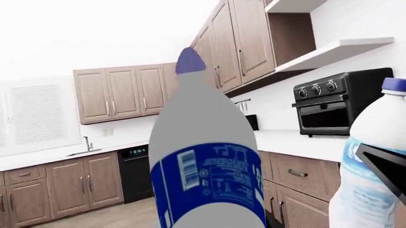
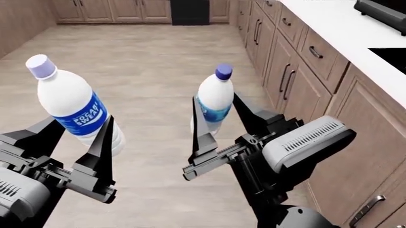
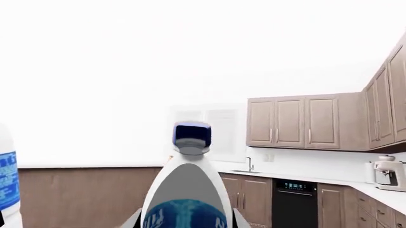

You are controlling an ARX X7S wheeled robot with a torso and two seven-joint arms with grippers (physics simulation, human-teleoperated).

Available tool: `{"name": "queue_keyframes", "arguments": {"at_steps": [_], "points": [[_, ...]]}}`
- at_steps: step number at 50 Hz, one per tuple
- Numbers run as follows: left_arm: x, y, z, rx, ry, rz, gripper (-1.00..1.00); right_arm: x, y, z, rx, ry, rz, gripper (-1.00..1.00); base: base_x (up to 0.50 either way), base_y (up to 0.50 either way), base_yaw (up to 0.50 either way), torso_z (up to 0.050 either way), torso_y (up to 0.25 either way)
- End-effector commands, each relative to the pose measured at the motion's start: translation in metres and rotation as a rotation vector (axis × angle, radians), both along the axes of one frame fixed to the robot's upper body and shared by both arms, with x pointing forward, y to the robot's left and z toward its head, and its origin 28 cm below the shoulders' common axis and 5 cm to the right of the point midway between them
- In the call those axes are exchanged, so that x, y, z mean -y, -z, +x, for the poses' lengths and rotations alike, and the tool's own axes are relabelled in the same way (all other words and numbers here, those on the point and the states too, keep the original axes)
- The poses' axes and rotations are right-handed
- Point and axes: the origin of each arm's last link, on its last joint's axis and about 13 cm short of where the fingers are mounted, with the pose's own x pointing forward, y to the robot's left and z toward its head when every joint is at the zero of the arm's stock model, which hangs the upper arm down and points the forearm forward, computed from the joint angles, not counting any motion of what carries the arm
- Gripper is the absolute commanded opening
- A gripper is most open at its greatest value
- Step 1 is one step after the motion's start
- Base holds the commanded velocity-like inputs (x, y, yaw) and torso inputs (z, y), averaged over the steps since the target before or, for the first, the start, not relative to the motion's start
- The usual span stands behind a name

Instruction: Move the drinks to the dining counter.

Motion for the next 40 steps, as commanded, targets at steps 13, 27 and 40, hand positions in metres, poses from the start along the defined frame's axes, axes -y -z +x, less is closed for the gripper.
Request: {"name": "queue_keyframes", "arguments": {"at_steps": [13,27,40], "points": [[0.0008,-0.0023,-0.0003,0.014,-0.002,-0.018,-1.0,0.0008,-0.0017,-0.0001,0.023,0.01,-0.008,-1.0,0.0,0.0,0.5,0.0,0.001],[0.0003,-0.004,-0.002,0.008,-0.007,-0.021,-1.0,-0.0011,0.0006,-0.0004,0.018,0.007,-0.003,-1.0,0.0,0.0,0.5,0.0,0.0],[-0.0008,-0.0043,-0.0026,0.009,-0.01,-0.023,-1.0,-0.0024,0.001,-0.0011,0.02,0.006,-0.004,-1.0,0.0,0.0,0.5,0.001,0.001]]}}
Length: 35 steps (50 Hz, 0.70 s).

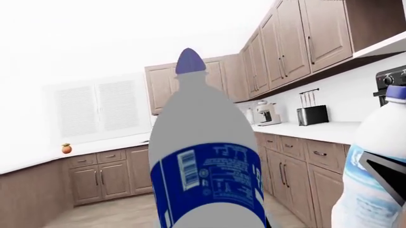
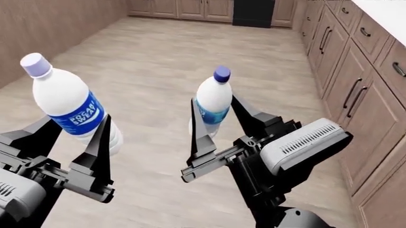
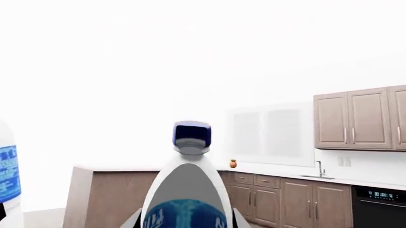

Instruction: Move the drinks to the dining counter.

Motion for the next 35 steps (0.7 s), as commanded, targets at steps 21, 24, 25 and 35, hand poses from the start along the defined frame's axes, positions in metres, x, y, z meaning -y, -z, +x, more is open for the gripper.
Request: {"name": "queue_keyframes", "arguments": {"at_steps": [21,24,25,35], "points": [[0.0009,-0.0017,-0.0003,0.008,0.003,-0.013,-1.0,0.0011,-0.0036,-0.0009,0.034,0.012,-0.012,-1.0,0.0,0.0,0.5,0.0,0.0],[0.0007,-0.0013,-0.0002,0.008,0.002,-0.013,-1.0,0.0012,-0.0038,-0.0012,0.034,0.012,-0.012,-1.0,0.0,0.0,0.5,0.003,0.0],[0.0006,-0.0016,-0.0004,0.007,0.002,-0.014,-1.0,0.001,-0.0035,-0.0012,0.034,0.011,-0.012,-1.0,0.0,0.0,0.5,0.0,0.0],[0.0002,-0.001,0.0,0.007,0.002,-0.012,-1.0,0.0,-0.0021,-0.0007,0.034,0.011,-0.015,-1.0,0.0,0.0,0.5,0.0,0.0]]}}
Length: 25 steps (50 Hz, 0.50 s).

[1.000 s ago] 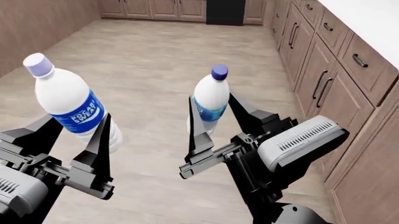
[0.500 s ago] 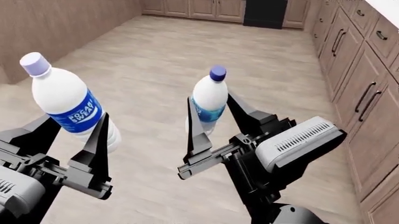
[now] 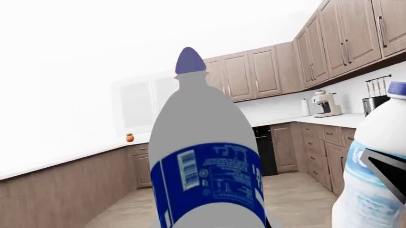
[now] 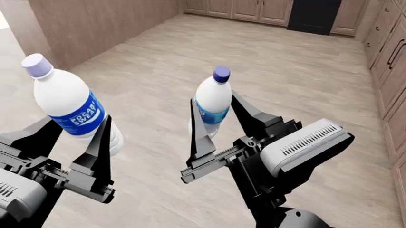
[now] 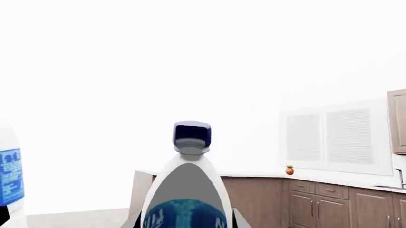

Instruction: Move the drinks to the dining counter.

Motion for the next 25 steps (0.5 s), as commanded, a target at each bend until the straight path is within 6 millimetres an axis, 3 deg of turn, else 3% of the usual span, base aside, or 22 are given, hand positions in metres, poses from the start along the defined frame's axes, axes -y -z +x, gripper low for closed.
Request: {"name": "queue_keyframes", "arguments": {"at_steps": [1,25], "points": [[0.0001,-0.0018,0.0001,0.008,0.003,-0.012,-1.0,0.0,-0.0013,0.0004,0.024,0.011,-0.01,-1.0,0.0,0.0,0.5,0.0,0.0],[0.0,-0.002,-0.0003,0.009,-0.001,-0.018,-1.0,0.0008,-0.0044,-0.0032,0.084,0.012,-0.012,-1.0,-0.01,0.02,0.5,0.0,0.0]]}}
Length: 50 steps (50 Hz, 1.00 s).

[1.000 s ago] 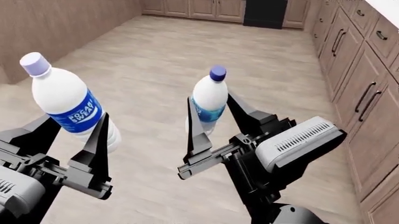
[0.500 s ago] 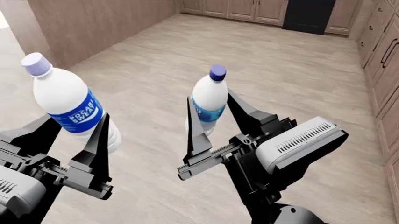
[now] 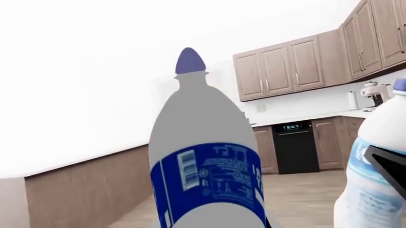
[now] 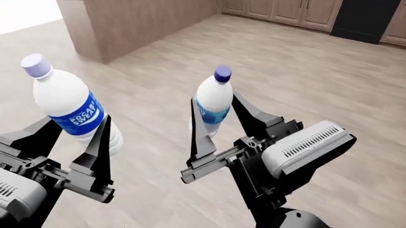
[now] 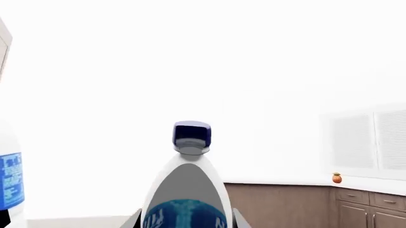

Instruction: Move the drinks to the dining counter.

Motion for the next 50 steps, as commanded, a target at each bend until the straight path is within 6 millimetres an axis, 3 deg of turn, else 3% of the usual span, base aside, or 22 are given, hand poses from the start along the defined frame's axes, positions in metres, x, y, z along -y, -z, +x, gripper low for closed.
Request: {"name": "queue_keyframes", "arguments": {"at_steps": [1,31,50], "points": [[0.0,-0.002,0.0,0.008,0.0,-0.017,-1.0,0.001,-0.004,-0.003,0.09,0.022,-0.035,-1.0,-0.13,0.18,0.5,0.0,0.0],[-0.004,-0.009,-0.005,0.049,-0.028,-0.029,-1.0,-0.001,-0.015,-0.018,0.148,-0.005,-0.043,-1.0,-0.49,0.15,0.04,0.0,0.001],[-0.004,-0.019,-0.001,0.06,-0.021,0.006,-1.0,-0.001,-0.022,-0.017,0.153,-0.014,-0.061,-1.0,-0.47,0.24,0.0,0.0,0.001]]}}
